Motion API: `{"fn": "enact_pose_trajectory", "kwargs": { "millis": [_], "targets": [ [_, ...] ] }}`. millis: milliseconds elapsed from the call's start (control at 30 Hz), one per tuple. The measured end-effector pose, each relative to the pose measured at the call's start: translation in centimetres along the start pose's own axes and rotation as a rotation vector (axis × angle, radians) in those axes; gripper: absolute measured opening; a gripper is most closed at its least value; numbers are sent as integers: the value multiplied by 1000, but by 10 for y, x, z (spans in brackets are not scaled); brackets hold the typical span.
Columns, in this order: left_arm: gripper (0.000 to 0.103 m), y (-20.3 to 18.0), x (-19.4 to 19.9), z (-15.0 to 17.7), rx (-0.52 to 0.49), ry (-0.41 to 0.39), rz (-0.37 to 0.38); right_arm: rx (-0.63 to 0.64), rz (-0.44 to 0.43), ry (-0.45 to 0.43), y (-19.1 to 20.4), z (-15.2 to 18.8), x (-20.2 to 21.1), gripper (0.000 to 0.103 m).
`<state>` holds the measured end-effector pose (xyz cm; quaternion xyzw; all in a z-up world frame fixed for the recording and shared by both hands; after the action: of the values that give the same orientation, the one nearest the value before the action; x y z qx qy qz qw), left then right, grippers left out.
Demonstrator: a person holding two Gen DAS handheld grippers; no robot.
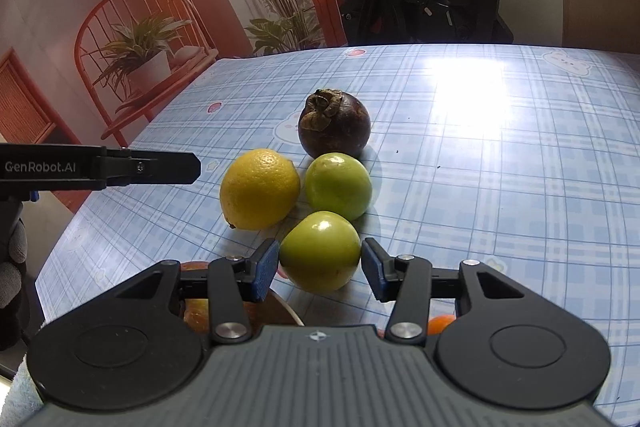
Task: Organize fruits
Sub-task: 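Close the right gripper on the green apple and lift it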
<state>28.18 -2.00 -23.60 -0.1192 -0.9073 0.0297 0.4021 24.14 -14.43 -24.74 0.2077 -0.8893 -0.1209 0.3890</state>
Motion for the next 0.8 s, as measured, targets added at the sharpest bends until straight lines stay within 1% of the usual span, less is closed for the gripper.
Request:
{"fn": "enact_pose_trajectory", "kwargs": {
  "millis": [167, 433, 600, 800],
  "targets": [
    [32, -12, -1, 4, -4, 19, 27, 6, 17, -26, -6, 1, 14, 49],
    [32, -21, -2, 1, -35, 21, 29, 37, 37, -56, -6, 1, 25, 49],
    [32, -29, -10, -1, -42, 34, 37, 26, 49, -83, -16, 1, 36, 49],
    [32, -42, -11, 6, -59, 48, 64, -1, 56, -102, -28, 3, 52, 49]
  ]
}}
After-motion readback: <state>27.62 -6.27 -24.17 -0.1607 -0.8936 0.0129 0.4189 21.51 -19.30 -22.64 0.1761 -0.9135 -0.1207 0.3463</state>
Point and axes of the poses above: each gripper's, at about its wrist camera, not at the fingertips, and x roughly against the way its jaws point, y to its left, z to its underside, the point moved 9 cm from there along -x, roughly the way its jaws point, and after that the axes turned 4 degrees about -z, right-handed, at the moved point
